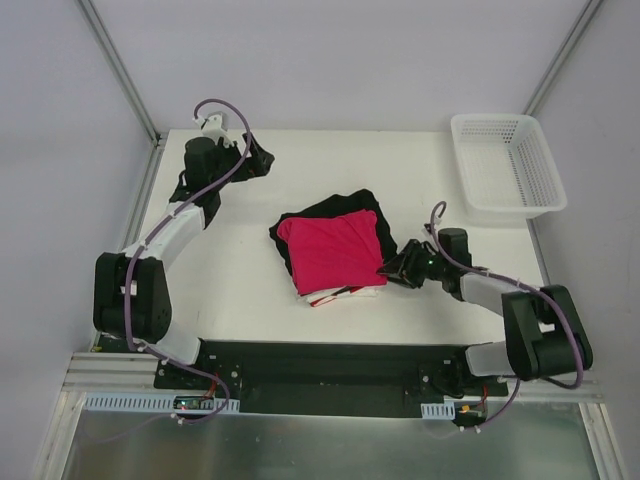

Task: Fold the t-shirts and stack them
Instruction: Smooth out wrinkles on the folded tshirt

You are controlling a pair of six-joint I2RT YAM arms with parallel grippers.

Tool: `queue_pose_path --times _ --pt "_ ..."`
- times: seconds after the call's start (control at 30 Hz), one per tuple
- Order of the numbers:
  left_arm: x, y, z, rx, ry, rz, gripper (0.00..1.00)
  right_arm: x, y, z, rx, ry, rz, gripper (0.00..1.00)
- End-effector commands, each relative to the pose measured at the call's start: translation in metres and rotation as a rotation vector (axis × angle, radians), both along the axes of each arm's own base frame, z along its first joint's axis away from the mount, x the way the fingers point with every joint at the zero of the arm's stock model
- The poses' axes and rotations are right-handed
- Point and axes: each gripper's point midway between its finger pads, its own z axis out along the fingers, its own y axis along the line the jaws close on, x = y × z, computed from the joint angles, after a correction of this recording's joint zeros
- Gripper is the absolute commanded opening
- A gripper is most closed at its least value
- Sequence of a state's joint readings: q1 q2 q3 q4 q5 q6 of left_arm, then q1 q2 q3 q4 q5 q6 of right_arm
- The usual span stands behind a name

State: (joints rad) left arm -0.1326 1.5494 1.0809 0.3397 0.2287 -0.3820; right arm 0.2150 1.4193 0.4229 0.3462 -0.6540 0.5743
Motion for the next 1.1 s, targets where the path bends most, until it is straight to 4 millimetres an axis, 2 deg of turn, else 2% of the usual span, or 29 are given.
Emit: queue_pose_path --times 0.0,0.03,0.07,0.13,0.17,0.27,0.37,0.4,0.5,0.57,0.6,0.63,0.67,0.73,0.9,1.03,1.07 --pt "-0.025 -0.028 0.055 -0.053 -0.096 -0.115 0.99 -0.006 -0.026 0.022 -0.143 -0.084 0.041 0.38" --pt "-0.029 -0.031 0.059 -0.043 -0.103 -0.132 0.99 -0.002 -0.037 0.022 -0.203 -0.097 0.017 0.46" --pt "-0.037 -0.039 0.066 -0.040 -0.115 -0.155 0.99 -0.006 -0.045 0.022 -0.246 -0.079 0.008 0.51" --pt "-0.049 -0.047 0.066 -0.041 -0.102 -0.188 0.99 0.002 -0.066 0.029 -0.317 -0.132 -0.043 0.60" --pt "-0.058 -0.055 0.071 -0.046 -0.109 -0.219 0.99 0.005 -0.071 0.033 -0.325 -0.147 -0.063 0.61" --pt "-0.080 -0.071 0.067 -0.069 -0.086 -0.280 0.99 0.022 -0.074 0.052 -0.315 -0.220 -0.087 0.60" --pt "-0.097 -0.090 0.054 -0.081 -0.047 -0.338 0.99 0.045 -0.061 0.068 -0.236 -0.248 -0.088 0.59" --pt "-0.103 -0.099 0.047 -0.073 -0.035 -0.363 0.99 0.054 -0.057 0.066 -0.211 -0.234 -0.086 0.58" --pt "-0.107 -0.109 0.037 -0.054 -0.023 -0.425 0.99 0.078 -0.037 0.079 -0.119 -0.255 -0.070 0.57" --pt "-0.106 -0.113 0.025 -0.036 0.012 -0.460 0.99 0.087 -0.025 0.072 -0.134 -0.240 -0.043 0.57" --pt "-0.104 -0.117 0.030 -0.017 -0.007 -0.498 0.99 0.091 -0.020 0.073 -0.132 -0.242 -0.033 0.56" --pt "-0.102 -0.119 0.028 -0.012 0.004 -0.509 0.99 0.097 -0.010 0.081 -0.119 -0.261 -0.014 0.56" --pt "-0.100 -0.122 0.019 -0.006 0.038 -0.525 0.99 0.102 -0.005 0.076 -0.112 -0.241 -0.012 0.55" --pt "-0.096 -0.127 0.023 0.003 0.037 -0.558 0.99 0.111 0.007 0.085 -0.086 -0.257 0.002 0.54" --pt "-0.087 -0.138 0.015 -0.018 0.083 -0.602 0.99 0.124 0.026 0.092 -0.048 -0.253 0.019 0.51" --pt "-0.086 -0.143 0.009 -0.028 0.112 -0.623 0.99 0.126 0.025 0.100 -0.047 -0.256 0.016 0.50" --pt "-0.086 -0.142 0.009 -0.026 0.116 -0.622 0.99 0.126 0.026 0.109 -0.035 -0.268 0.023 0.50"
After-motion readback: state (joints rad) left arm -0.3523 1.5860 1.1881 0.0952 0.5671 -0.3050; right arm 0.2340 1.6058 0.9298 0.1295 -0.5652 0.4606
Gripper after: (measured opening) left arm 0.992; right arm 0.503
